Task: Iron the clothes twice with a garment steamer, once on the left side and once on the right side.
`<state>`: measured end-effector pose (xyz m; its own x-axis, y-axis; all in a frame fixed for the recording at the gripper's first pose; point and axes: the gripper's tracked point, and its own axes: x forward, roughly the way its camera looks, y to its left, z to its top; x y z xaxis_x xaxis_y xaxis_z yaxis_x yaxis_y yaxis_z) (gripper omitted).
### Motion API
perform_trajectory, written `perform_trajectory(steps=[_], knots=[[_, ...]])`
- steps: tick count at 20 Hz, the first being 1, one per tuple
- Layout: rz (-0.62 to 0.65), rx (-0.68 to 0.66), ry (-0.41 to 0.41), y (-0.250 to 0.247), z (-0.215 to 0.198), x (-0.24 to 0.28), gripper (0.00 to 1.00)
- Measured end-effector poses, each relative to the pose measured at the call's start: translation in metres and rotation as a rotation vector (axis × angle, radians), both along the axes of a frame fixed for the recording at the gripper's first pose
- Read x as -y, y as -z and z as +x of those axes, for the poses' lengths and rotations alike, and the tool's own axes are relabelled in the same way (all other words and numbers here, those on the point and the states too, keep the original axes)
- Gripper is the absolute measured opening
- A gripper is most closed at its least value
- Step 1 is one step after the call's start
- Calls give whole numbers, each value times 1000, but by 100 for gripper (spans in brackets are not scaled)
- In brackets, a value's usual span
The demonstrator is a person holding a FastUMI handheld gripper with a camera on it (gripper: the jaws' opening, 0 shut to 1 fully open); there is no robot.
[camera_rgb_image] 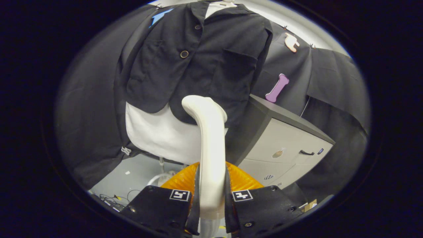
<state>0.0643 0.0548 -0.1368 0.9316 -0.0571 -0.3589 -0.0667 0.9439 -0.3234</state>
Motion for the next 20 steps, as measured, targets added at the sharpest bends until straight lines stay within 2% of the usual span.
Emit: perform_trajectory(steps=[6, 15, 20], knots=[[103, 196, -67, -84, -6, -18, 33], [263, 612, -202, -232, 3, -91, 33], [303, 728, -261, -282, 17, -126, 33]])
